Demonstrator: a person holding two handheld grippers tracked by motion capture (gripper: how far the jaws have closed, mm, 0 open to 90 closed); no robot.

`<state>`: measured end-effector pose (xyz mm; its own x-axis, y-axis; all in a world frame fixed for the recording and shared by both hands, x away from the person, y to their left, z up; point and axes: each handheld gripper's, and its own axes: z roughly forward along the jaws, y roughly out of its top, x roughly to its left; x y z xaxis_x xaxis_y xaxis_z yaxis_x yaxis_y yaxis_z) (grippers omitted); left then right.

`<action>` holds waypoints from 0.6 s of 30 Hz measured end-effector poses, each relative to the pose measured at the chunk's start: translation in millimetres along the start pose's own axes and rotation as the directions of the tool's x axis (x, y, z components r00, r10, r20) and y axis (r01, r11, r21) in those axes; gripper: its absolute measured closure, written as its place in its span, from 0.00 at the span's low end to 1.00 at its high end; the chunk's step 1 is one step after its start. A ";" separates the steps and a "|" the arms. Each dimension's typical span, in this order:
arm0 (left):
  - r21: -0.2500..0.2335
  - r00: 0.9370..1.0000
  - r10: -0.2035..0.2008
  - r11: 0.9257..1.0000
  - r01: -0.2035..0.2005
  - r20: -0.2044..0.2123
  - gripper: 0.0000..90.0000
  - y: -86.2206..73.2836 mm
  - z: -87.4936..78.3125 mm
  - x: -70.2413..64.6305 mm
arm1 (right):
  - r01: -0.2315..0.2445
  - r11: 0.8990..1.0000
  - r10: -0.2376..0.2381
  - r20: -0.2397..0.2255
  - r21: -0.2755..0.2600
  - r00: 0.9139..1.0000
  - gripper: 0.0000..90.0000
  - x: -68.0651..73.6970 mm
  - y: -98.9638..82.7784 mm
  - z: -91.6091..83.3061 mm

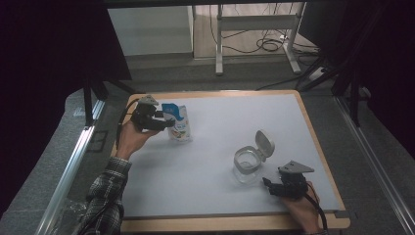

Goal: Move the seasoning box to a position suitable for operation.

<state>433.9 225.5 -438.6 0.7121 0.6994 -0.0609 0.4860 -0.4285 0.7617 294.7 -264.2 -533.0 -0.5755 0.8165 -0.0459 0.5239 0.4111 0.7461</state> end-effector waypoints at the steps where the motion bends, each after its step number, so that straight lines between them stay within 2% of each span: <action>1: 0.000 1.000 0.003 1.000 -0.003 0.000 0.45 1.1 0.1 0.4 | 0.000 1.000 0.000 0.000 0.000 1.000 0.30 0.0 0.0 0.0; 6: 0.004 1.000 0.016 1.000 -0.016 0.015 0.50 4.8 1.6 0.7 | -0.001 1.000 0.001 0.001 0.000 1.000 0.30 0.1 0.0 0.0; 9: 0.008 0.999 0.027 1.000 -0.028 0.030 0.59 6.6 2.3 -0.3 | -0.001 1.000 0.001 0.001 0.000 1.000 0.30 0.1 -0.1 0.0; 13: 0.026 0.999 0.052 0.998 -0.052 0.002 0.67 9.4 2.7 -2.0 | -0.001 1.000 0.001 0.001 0.000 1.000 0.30 0.1 -0.1 0.0; 18: 0.026 0.997 0.070 0.997 -0.069 -0.035 0.83 9.2 2.2 -2.5 | -0.001 1.000 0.001 0.001 -0.001 1.000 0.30 0.1 -0.1 0.0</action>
<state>437.6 218.5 -432.9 0.7262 0.6873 0.0154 0.4486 -0.4907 0.7469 294.6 -264.2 -533.1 -0.5742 0.8175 -0.0457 0.5242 0.4099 0.7465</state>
